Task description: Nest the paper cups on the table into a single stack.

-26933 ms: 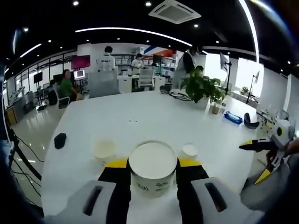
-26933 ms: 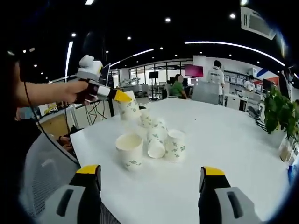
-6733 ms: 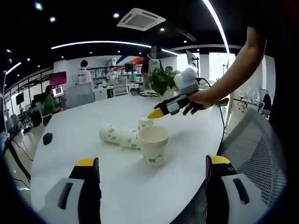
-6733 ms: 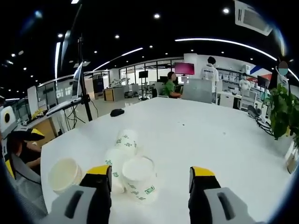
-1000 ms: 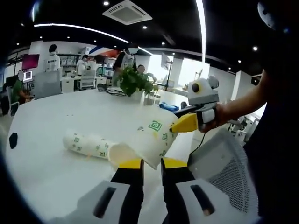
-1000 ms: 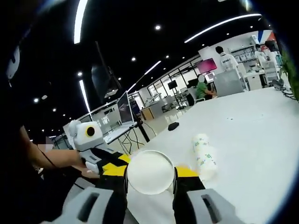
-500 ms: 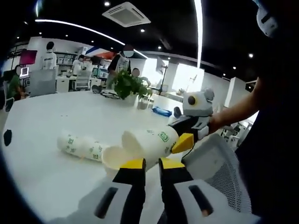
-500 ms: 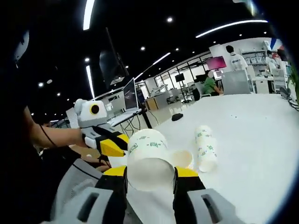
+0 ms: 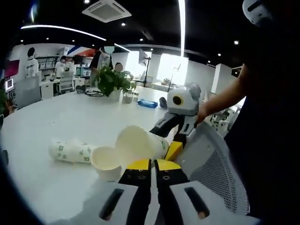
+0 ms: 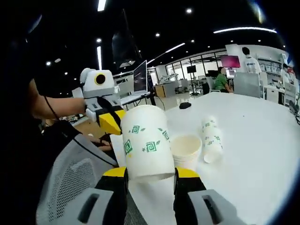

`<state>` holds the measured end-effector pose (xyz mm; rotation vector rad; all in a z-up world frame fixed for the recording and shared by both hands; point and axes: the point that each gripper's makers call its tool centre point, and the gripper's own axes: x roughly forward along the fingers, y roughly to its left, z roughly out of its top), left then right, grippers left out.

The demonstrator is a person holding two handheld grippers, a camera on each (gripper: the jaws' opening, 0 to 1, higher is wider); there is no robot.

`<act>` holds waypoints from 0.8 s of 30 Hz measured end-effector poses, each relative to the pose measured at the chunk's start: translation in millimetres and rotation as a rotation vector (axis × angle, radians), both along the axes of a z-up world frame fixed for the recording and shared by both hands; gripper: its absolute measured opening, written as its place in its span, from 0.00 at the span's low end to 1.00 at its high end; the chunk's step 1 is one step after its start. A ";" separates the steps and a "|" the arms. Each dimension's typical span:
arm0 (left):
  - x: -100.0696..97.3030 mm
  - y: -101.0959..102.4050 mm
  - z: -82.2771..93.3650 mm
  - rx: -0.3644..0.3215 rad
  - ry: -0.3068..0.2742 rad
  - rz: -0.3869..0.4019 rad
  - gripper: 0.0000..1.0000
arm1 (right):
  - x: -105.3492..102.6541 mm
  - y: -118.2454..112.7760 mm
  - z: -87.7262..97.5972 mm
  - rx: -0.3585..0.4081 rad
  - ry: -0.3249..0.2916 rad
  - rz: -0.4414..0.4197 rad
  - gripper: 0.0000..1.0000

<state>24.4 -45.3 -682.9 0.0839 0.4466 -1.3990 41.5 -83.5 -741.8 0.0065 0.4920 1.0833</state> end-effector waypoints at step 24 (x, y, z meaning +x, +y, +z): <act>20.2 -3.5 27.4 0.051 -0.083 -0.013 0.00 | 24.1 -39.5 12.9 -0.018 -0.064 -0.208 0.41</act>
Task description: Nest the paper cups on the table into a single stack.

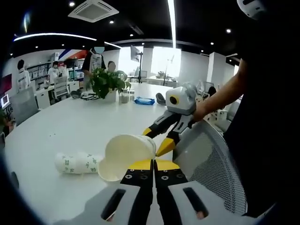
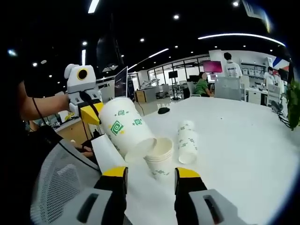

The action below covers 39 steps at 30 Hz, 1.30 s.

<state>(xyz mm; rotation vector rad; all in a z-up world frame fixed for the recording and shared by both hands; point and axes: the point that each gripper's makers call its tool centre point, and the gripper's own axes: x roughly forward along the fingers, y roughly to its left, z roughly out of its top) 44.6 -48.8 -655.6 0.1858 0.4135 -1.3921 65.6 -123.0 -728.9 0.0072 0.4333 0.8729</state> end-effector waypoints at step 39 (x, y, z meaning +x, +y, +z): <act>48.1 10.3 -28.4 0.426 -0.230 -0.195 0.00 | 2.1 -22.6 -5.2 -0.083 -0.060 -0.127 0.92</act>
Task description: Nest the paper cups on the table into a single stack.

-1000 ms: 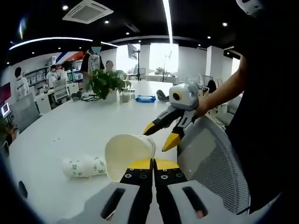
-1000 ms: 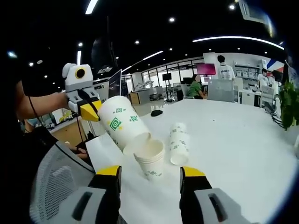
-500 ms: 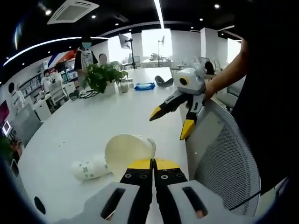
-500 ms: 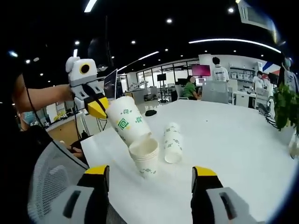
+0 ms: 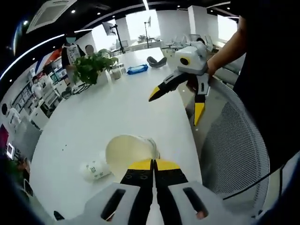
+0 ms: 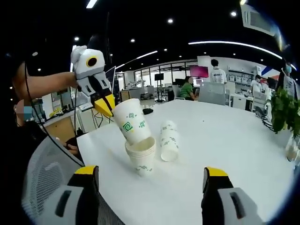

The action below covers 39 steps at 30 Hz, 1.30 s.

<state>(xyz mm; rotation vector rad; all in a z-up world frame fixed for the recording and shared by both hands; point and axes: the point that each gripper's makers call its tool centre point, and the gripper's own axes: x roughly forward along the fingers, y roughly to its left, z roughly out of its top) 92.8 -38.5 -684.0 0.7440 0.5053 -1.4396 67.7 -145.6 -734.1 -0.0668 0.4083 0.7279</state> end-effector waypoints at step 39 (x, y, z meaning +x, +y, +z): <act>6.2 -12.1 -54.2 0.344 -0.127 -0.269 0.00 | 7.5 -13.0 0.1 0.009 -0.003 -0.070 0.93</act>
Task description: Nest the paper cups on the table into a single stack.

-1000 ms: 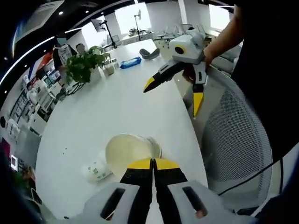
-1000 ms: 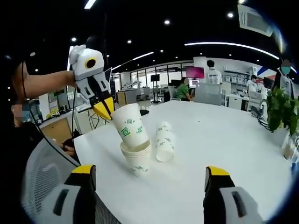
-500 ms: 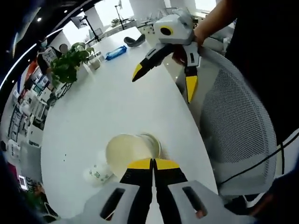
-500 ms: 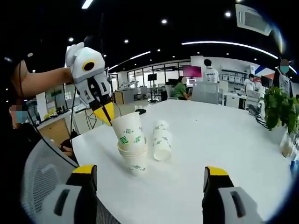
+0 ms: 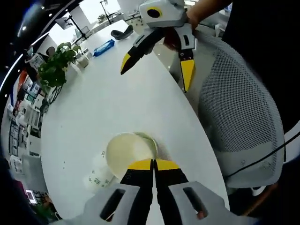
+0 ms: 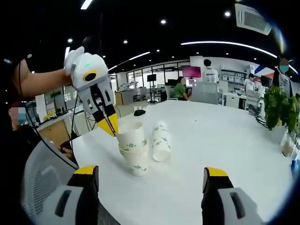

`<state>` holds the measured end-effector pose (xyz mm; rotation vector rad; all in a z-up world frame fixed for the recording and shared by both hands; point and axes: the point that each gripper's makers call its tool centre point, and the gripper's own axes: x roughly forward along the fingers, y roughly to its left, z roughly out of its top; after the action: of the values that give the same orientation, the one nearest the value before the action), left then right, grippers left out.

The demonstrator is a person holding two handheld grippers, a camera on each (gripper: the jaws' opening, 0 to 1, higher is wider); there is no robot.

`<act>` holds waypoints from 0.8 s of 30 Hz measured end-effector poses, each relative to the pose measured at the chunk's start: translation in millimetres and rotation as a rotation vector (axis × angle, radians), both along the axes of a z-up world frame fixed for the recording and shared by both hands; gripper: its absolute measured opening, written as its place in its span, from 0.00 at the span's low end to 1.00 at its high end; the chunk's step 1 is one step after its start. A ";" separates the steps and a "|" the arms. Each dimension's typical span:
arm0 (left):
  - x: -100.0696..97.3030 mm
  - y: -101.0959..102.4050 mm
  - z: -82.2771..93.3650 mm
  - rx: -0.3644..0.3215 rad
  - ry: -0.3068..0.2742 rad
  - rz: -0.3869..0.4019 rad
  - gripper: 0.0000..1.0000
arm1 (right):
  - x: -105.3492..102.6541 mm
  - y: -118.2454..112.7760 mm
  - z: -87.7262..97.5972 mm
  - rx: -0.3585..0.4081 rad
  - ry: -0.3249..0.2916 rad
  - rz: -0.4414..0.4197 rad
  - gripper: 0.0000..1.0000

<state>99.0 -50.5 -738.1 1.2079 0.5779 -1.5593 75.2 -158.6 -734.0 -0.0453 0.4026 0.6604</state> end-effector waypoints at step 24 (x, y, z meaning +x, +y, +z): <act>-4.5 -7.3 -21.1 0.081 0.080 -0.056 0.00 | 0.2 -1.2 1.6 0.005 0.008 -0.014 0.90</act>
<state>94.5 -57.8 -759.3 1.2361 0.6704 -1.6506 75.4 -159.8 -732.4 -0.0347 0.4082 0.6477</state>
